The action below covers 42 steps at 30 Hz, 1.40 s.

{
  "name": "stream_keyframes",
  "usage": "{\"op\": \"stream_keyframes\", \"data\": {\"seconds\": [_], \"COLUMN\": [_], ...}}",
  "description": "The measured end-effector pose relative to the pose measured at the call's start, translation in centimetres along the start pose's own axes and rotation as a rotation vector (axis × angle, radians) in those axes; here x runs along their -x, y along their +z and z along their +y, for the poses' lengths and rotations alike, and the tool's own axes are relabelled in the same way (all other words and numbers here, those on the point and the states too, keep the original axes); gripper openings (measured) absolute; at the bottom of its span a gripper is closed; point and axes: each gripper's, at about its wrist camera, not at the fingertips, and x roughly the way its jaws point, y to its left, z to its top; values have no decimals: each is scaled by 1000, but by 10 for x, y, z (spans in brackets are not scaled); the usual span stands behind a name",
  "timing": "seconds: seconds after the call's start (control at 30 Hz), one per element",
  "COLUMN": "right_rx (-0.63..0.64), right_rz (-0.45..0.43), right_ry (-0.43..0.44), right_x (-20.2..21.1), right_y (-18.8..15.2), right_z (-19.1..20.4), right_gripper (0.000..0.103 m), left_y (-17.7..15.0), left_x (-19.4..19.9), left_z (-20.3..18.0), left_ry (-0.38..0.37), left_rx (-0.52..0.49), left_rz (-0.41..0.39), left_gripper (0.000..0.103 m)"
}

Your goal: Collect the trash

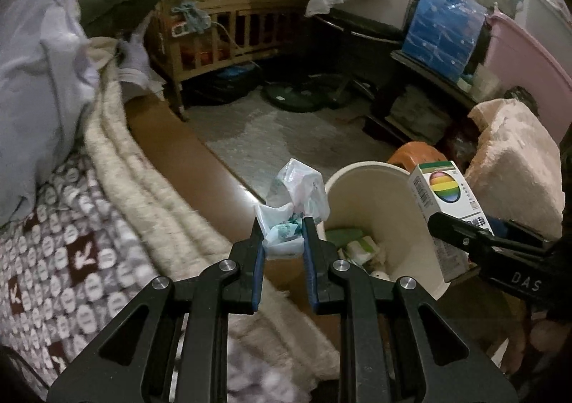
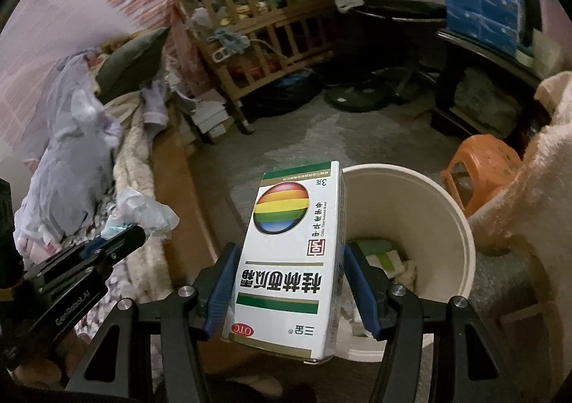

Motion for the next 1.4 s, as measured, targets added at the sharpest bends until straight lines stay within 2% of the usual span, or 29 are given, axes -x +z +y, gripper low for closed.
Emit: {"op": "stream_keyframes", "data": {"seconds": [0.5, 0.87, 0.9, 1.03, 1.13, 1.27, 1.4], "right_rx": [-73, -122, -128, -141, -143, -123, -81], "right_rz": [26, 14, 14, 19, 15, -16, -65], "right_ry": [-33, -70, -70, -71, -66, -72, -96], "right_x": [-16, -22, -21, -18, -13, -5, 9], "right_y": [1, 4, 3, -2, -6, -10, -10], "right_z": [-36, -56, -58, -62, -61, -52, -35], "right_gripper": [58, 58, 58, 59, 59, 59, 59], "left_y": [10, 15, 15, 13, 12, 10, 6], "left_x": [-38, -53, -54, -55, -47, -36, -13], "left_z": [-30, -47, -48, -48, -46, -42, -34], "left_ry": [-45, -131, -137, -177, -182, -144, -120], "left_rx": [-18, -15, -15, -6, 3, -1, 9], "left_rz": [64, 90, 95, 110, 97, 90, 42], "left_gripper": [17, 19, 23, 57, 61, 62, 62]}}
